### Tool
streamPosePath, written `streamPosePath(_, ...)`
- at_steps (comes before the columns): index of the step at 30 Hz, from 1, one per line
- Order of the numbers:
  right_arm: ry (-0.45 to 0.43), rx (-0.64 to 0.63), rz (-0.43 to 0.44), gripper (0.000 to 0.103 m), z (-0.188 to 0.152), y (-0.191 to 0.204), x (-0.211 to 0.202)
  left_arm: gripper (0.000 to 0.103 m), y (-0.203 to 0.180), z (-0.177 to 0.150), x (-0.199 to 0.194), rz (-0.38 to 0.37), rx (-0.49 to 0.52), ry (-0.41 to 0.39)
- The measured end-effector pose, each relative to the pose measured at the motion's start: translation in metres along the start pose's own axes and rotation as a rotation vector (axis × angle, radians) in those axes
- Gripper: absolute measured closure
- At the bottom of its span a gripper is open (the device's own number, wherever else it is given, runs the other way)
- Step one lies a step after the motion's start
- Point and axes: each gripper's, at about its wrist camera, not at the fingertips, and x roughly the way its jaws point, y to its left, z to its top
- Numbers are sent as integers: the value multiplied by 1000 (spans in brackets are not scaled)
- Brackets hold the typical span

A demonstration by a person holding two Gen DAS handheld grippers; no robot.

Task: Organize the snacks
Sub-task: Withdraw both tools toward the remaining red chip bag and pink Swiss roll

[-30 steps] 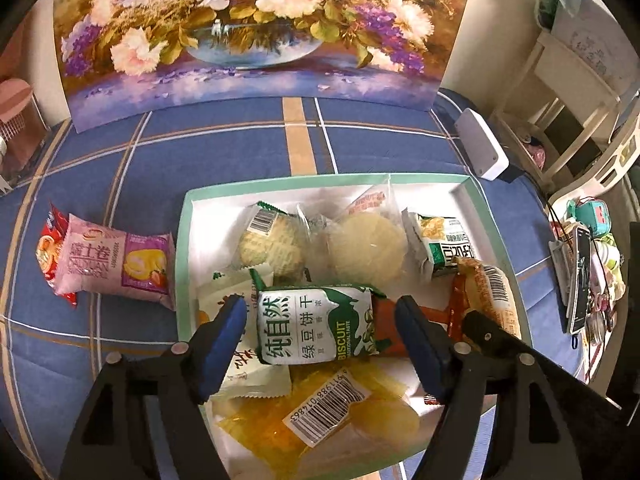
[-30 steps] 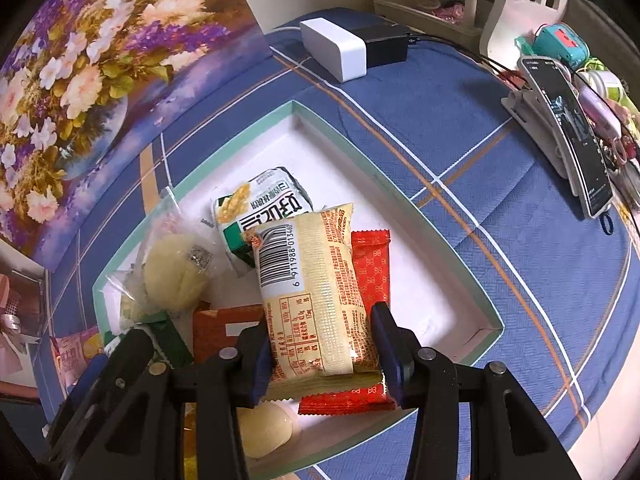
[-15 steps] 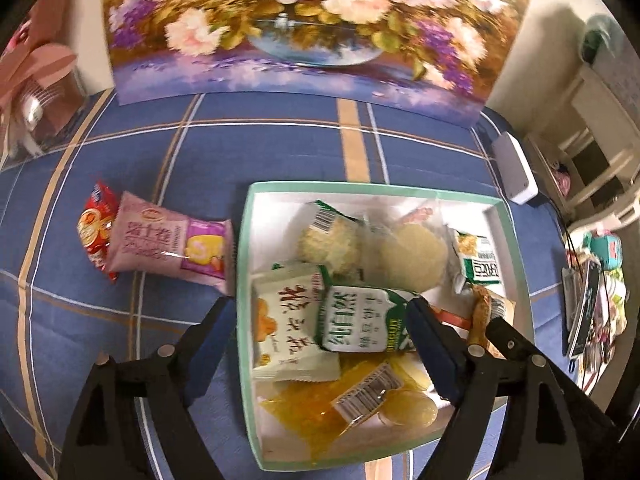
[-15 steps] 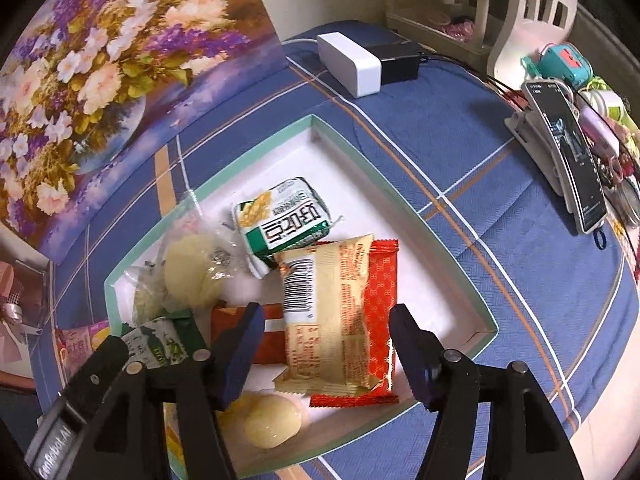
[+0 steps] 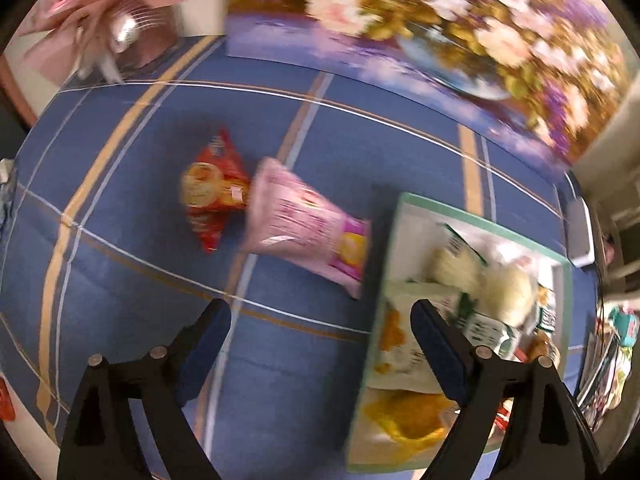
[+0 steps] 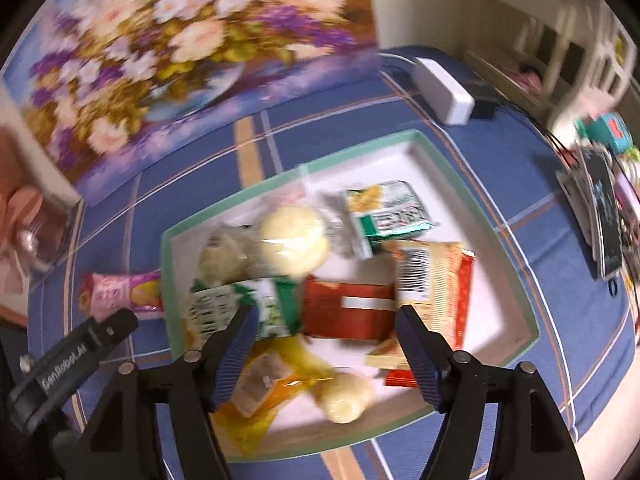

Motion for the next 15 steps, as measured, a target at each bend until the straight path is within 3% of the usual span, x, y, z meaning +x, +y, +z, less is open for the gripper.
streamPosePath(4,-5,-42,0,20,-5,16,-1,10,18,3,-5,38,-17,-19)
streamPosePath(6,-4,-54,-3,14,-6,22,-1,4,25,4,-7,62,-24,-32)
streamPosePath(10,-8,-71,4,12,-8,29,-2,4,35,5,-12,77,-39,-50)
streamPosePath(12,-11,-74,5,0,-9,30,-2,4,37,5,-12,84,-45,-54)
streamPosePath(15,-18,-81,13,0,-9,30,-3,4,38,5,-12,83,-50,-52)
